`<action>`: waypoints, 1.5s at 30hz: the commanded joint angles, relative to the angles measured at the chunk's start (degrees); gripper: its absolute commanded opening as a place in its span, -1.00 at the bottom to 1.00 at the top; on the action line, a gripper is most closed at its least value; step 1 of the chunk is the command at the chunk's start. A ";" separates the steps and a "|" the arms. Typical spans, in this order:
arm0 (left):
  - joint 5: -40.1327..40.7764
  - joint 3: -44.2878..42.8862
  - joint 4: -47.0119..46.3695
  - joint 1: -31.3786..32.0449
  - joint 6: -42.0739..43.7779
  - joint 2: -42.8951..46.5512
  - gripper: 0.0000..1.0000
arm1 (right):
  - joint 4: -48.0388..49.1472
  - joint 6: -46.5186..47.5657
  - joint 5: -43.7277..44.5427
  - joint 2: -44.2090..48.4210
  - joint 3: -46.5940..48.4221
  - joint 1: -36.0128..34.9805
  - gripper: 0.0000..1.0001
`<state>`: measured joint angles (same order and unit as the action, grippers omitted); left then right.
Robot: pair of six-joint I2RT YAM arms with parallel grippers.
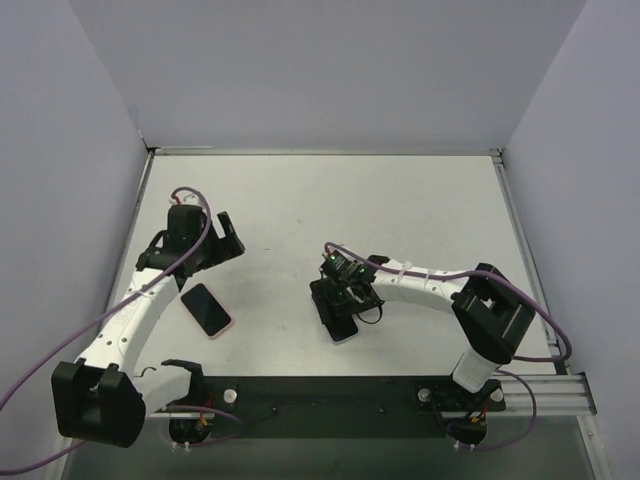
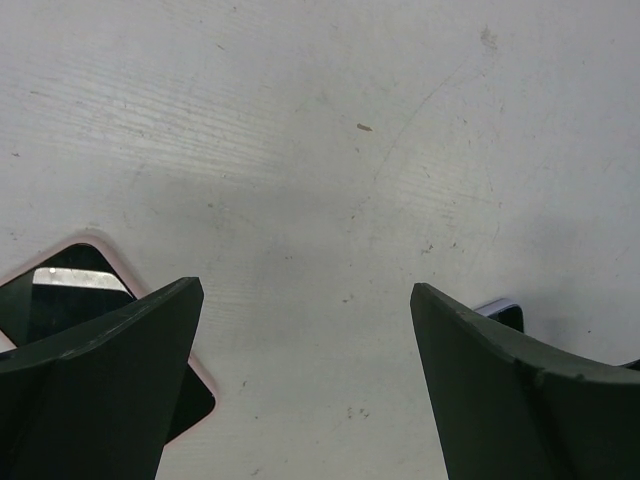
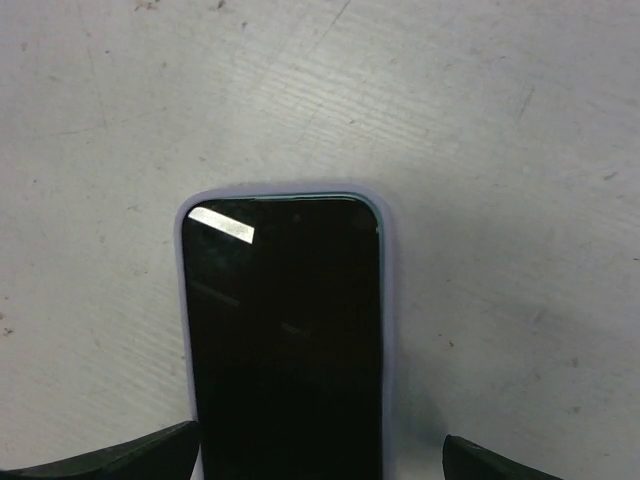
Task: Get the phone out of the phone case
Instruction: Pick up the phone at the center of the board.
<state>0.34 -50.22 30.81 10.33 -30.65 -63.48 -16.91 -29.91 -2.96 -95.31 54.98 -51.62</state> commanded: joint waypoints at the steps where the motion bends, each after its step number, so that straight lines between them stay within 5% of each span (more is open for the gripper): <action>1: -1.03 -2.96 0.04 -0.22 -0.20 -2.52 0.95 | 0.21 -2.25 1.99 0.83 0.13 -3.66 1.00; 19: 1.68 4.95 -1.01 8.92 -10.74 -1.29 0.95 | -2.69 -4.81 10.60 -4.45 2.59 -9.03 0.90; 28: 1.95 3.11 -0.31 9.80 -10.65 -3.31 0.95 | -3.22 -5.60 12.01 -2.52 2.41 -9.03 0.17; 38: -3.23 3.02 -3.21 10.94 -12.50 -6.04 0.95 | -3.13 -6.91 14.30 1.96 3.29 -9.03 -0.97; 45: -8.94 4.77 -7.60 11.20 -14.78 -6.57 0.94 | -2.43 -7.00 16.06 6.27 3.90 -8.85 -1.00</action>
<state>-3.86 -45.15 28.64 21.28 -43.20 -70.37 -18.26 -36.07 9.63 -93.62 56.69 -60.38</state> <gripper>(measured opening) 0.971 0.697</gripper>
